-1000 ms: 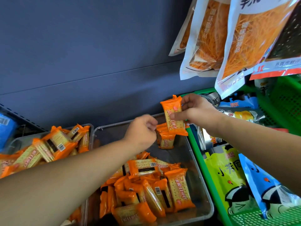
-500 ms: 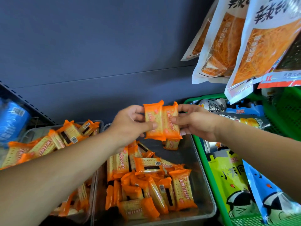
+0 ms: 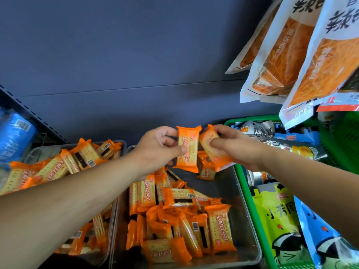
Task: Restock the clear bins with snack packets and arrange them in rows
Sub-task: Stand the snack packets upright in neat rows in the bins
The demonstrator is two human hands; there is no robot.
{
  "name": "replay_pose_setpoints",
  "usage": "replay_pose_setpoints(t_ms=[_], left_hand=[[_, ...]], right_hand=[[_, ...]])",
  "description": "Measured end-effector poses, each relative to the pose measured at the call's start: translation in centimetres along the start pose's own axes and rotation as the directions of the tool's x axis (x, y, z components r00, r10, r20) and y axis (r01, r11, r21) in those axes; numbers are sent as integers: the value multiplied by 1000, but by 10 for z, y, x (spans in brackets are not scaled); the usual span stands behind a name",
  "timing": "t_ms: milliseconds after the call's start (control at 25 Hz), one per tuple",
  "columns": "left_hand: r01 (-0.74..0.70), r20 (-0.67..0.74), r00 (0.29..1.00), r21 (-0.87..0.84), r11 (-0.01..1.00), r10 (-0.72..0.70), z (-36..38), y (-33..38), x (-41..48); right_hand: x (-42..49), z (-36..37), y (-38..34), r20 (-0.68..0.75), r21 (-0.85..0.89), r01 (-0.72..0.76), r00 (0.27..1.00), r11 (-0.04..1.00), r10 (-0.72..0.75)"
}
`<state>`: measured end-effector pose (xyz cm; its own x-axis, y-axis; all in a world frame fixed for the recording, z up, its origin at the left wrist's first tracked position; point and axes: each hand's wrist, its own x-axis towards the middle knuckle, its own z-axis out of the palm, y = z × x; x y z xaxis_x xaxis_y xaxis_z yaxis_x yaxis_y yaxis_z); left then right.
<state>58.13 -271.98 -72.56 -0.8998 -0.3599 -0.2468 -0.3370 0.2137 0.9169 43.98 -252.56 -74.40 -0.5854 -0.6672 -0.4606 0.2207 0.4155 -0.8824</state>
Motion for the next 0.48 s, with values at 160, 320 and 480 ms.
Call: replay_pose_setpoints(t_ms=[160, 320, 480], left_hand=[[-64, 1, 998, 114, 991, 64, -1, -3, -1], [-107, 21, 994, 261, 959, 105, 0, -9, 0], [-138, 67, 990, 227, 964, 126, 21, -13, -1]], right_hand=[[-5, 4, -6, -20, -53, -1, 1000, 999, 0], [-3, -5, -10, -18, -145, 19, 1000, 989, -22], [-9, -8, -13, 140, -102, 36, 990, 994, -22]])
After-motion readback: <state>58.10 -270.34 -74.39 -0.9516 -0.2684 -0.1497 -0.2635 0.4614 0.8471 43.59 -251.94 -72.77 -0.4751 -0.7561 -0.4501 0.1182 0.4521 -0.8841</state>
